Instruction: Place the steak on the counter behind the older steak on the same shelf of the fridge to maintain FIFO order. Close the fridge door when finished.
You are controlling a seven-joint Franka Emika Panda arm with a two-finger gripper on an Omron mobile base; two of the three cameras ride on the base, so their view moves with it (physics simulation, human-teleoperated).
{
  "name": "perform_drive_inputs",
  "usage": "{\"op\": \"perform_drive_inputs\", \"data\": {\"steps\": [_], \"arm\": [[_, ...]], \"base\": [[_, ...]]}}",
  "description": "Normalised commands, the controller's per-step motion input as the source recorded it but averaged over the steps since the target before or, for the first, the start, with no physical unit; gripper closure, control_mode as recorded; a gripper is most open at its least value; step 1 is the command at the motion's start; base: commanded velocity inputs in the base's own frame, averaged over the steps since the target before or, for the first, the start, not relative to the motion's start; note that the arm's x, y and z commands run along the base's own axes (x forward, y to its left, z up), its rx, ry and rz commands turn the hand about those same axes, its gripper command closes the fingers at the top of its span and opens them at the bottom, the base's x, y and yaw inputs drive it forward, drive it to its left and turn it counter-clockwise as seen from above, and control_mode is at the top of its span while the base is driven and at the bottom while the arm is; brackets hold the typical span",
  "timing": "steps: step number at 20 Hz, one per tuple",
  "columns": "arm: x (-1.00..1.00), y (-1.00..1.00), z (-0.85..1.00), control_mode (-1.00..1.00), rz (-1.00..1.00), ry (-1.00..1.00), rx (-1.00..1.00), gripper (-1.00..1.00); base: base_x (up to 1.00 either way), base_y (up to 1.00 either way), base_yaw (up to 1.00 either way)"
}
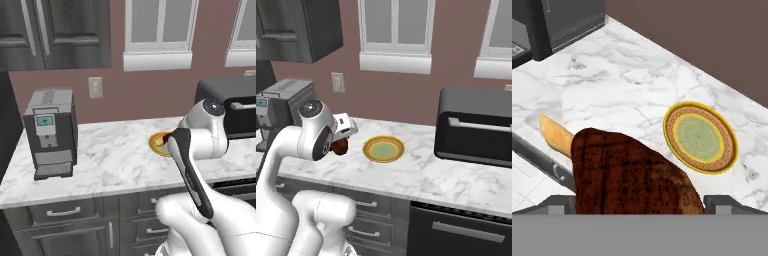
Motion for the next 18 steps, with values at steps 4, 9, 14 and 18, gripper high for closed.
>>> {"op": "perform_drive_inputs", "data": {"steps": [4, 9, 14, 18], "arm": [[0.0, 0.0, 0.0, 1.0, 0.0, 0.0, 0.0, 1.0], [0.0, 0.0, 0.0, 1.0, 0.0, 0.0, 0.0, 1.0], [0.0, 0.0, 0.0, 1.0, 0.0, 0.0, 0.0, 1.0], [0.0, 0.0, 0.0, 1.0, 0.0, 0.0, 0.0, 1.0]], "base": [[-0.89, 0.21, 0.41], [-0.81, 0.51, 0.46], [-0.56, 0.67, 0.48], [-0.44, 0.81, 0.48]]}}
